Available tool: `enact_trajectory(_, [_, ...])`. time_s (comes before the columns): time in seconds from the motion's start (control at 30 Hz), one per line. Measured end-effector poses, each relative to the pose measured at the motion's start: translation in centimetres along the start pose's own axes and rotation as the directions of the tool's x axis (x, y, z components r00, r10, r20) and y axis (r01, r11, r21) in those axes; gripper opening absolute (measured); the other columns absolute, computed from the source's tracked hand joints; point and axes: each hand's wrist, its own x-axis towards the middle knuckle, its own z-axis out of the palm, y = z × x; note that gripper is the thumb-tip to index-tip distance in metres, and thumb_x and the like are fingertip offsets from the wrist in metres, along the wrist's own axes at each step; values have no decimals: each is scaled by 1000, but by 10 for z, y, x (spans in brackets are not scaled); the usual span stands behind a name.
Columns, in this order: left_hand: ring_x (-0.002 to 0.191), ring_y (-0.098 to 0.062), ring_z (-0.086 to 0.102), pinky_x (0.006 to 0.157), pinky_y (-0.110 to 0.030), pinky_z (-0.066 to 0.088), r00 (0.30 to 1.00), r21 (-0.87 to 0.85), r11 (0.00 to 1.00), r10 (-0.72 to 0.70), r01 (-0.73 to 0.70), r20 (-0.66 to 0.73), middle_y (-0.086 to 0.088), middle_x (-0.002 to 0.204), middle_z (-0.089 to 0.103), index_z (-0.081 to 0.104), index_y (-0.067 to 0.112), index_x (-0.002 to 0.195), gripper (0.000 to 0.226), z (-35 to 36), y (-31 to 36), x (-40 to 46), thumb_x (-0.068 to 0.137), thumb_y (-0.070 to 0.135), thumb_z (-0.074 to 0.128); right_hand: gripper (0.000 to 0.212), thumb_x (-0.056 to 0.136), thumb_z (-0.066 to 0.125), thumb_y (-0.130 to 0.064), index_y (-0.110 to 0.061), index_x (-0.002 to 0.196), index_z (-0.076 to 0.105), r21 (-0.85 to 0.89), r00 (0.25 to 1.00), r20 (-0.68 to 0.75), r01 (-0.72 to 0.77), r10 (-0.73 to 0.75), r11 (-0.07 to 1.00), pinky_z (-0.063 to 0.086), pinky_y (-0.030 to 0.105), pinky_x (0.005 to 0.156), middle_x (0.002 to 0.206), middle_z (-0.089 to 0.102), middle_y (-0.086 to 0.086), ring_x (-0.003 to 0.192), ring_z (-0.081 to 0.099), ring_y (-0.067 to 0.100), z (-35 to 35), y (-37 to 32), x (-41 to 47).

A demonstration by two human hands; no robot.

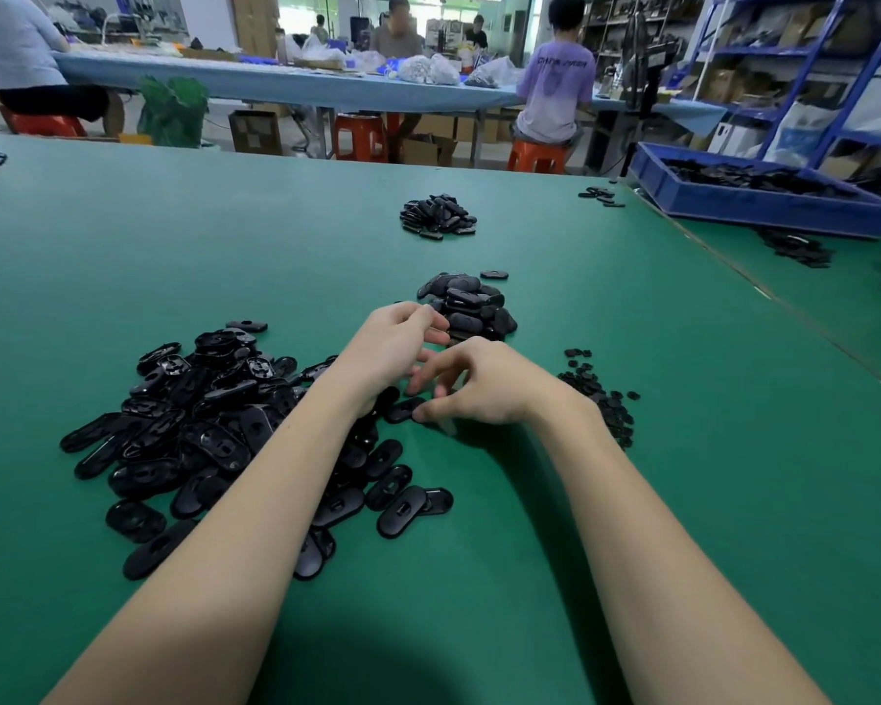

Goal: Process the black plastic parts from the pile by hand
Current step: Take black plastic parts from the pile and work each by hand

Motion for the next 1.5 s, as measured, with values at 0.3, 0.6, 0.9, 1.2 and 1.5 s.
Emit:
enact_trajectory(0.3, [78,-13,64,69,-23,51,996,30,999,25,-27,88,0,101,74,69,16,107,25,-1,2,-4,103,14,44,15,84,81,-15,-28,83,74,199,990,-120,-47,72,979,46,22,70,70,70,-14,62,57,1,-34,19,-16])
enact_trajectory(0.6, [75,-7,68,65,-17,52,969,-3,1000,20,-20,248,-1,88,78,74,19,94,9,9,-1,-11,91,11,71,13,87,78,-14,-27,87,78,300,979,-186,-25,84,954,43,12,64,74,71,-9,64,57,3,-49,30,-28])
enact_trajectory(0.9, [62,-19,68,70,-26,62,977,-135,989,-31,60,209,-9,84,66,68,11,104,24,9,0,-14,88,-7,67,4,82,78,-34,-30,79,77,94,929,-253,-254,270,963,44,23,65,80,76,-11,73,62,5,-58,41,-32])
enact_trajectory(1.2, [73,-24,72,71,-28,63,990,-206,975,-52,79,130,-16,86,70,68,13,93,13,10,1,-14,93,0,65,14,68,88,-34,-43,72,78,-206,908,-31,-415,418,886,57,33,90,85,76,-16,92,70,8,-68,40,-40])
enact_trajectory(1.5, [76,-19,75,71,-19,60,993,-267,960,-62,87,100,-16,84,74,63,9,90,9,12,1,-12,93,2,67,7,80,82,-25,-23,79,75,125,942,-204,-245,266,962,46,23,69,75,72,-10,70,62,6,-57,36,-33])
